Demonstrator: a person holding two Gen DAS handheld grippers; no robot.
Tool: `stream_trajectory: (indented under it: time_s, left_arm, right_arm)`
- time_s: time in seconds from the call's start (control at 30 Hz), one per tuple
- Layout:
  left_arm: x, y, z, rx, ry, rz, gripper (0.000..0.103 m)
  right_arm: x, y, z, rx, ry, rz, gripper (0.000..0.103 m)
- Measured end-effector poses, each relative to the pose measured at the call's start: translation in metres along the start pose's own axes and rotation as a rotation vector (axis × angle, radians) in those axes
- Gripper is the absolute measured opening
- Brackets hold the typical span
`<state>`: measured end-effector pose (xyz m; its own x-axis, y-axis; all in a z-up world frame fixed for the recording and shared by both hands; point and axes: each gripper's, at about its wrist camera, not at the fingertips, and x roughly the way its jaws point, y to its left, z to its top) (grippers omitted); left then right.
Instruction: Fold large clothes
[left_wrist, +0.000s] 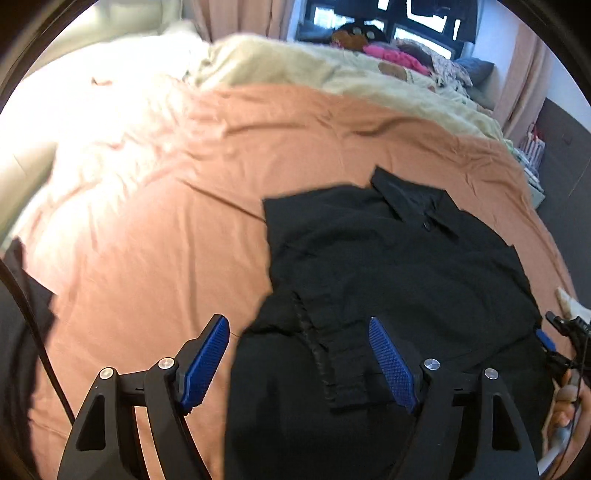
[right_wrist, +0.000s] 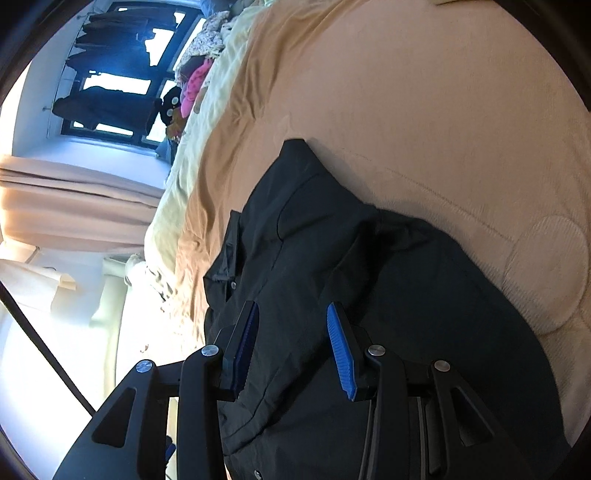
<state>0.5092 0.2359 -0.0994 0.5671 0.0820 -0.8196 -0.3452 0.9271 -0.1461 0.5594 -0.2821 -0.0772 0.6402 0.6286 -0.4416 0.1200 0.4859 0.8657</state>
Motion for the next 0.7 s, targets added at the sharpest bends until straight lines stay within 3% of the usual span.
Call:
stream_trajectory:
  time_s: [0.1, 0.23, 0.27, 0.3, 0.43, 0.5, 0.7]
  left_arm:
    - [0.032, -0.004, -0.005, -0.018, 0.075, -0.035, 0.079]
    - [0.069, -0.009, -0.013, -0.053, 0.138, -0.078, 0.079]
    - [0.074, -0.012, -0.014, -0.052, 0.143, -0.085, 0.073]
    - [0.073, -0.012, -0.015, -0.045, 0.142, -0.091, 0.052]
    - [0.062, -0.031, -0.013, 0.063, 0.116, -0.065, 0.017]
    - [0.049, -0.038, -0.006, 0.096, 0.094, -0.085, 0.011]
    - [0.02, -0.057, 0.021, 0.189, 0.012, -0.069, 0.008]
  right_arm:
    - [0.007, 0.006, 0.004, -0.011, 0.019, -0.002, 0.037]
    - [0.014, 0.006, 0.009, -0.007, 0.039, 0.005, 0.056]
    - [0.017, 0.006, 0.012, 0.0, 0.038, 0.011, 0.056]
    - [0.018, 0.003, 0.015, 0.014, 0.038, 0.021, 0.056]
    - [0.017, -0.014, 0.02, 0.048, 0.014, 0.029, 0.056]
    - [0.015, -0.02, 0.023, 0.068, -0.027, 0.021, 0.056]
    - [0.022, -0.023, 0.024, 0.079, -0.07, -0.021, 0.056]
